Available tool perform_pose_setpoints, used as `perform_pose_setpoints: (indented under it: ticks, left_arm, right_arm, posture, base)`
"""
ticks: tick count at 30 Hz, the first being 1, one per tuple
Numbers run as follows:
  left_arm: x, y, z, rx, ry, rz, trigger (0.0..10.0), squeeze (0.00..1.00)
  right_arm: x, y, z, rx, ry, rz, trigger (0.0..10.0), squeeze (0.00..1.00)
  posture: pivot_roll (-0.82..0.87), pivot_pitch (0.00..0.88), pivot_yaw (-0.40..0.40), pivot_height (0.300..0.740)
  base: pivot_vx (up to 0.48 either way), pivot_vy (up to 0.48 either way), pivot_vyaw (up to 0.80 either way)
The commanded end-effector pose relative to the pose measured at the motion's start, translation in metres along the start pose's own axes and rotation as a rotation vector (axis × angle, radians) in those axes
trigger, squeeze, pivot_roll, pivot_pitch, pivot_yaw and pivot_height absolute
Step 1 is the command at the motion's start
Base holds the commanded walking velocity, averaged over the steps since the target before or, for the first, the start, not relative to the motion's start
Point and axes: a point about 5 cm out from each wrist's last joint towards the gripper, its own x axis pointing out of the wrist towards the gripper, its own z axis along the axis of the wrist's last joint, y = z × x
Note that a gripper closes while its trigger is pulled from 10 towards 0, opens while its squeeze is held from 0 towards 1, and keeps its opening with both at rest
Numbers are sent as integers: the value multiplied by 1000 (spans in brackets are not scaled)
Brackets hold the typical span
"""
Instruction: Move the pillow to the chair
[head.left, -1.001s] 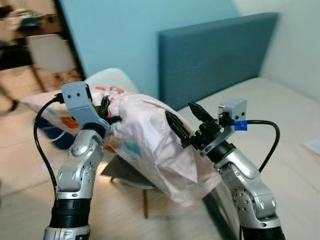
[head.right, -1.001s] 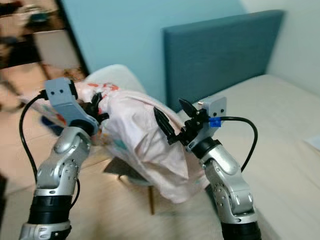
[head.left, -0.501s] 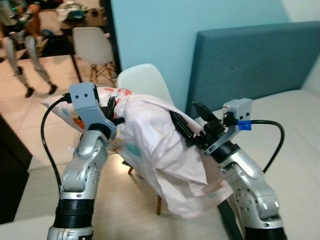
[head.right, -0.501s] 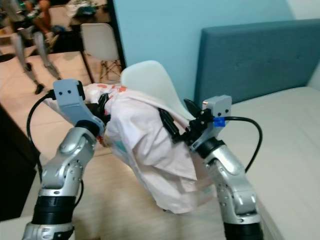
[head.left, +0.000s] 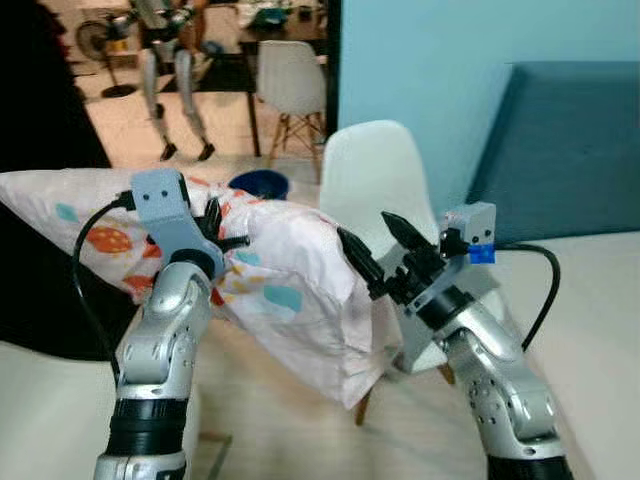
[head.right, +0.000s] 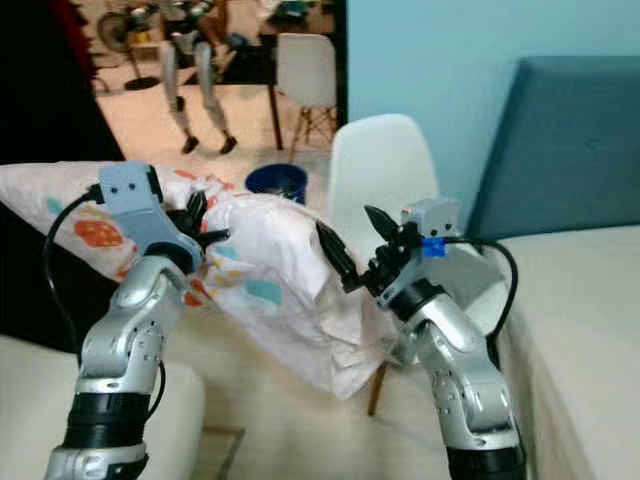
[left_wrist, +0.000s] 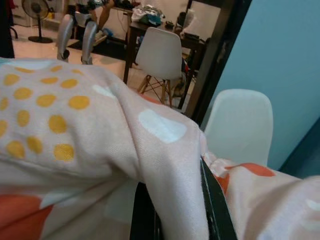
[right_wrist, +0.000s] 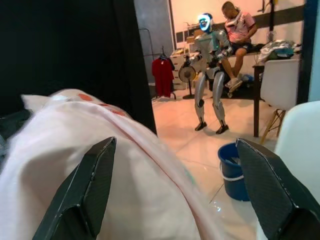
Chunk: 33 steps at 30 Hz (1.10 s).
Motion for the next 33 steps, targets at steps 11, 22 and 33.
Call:
perform_pose_setpoints:
  ticks: [11, 22, 33]
  left_arm:
    - [2, 2, 16, 34, -86, 9, 10000, 0]
    - [4, 12, 17, 97, -91, 79, 10000, 0]
    - [4, 10, 17, 118, -98, 85, 10000, 0]
  right_arm:
    - [1, 2, -3, 8, 5, 9, 10000, 0]
    - [1, 0, -2, 6, 5, 5, 10000, 0]
    - [1, -1, -2, 4, 3, 5, 10000, 0]
  posture:
    - [-66, 27, 12, 740]
    - [-65, 32, 11, 740]
    - [-67, 34, 14, 740]
  base:
    - [0, 0, 800]
    - [0, 0, 800]
    - [0, 0, 800]
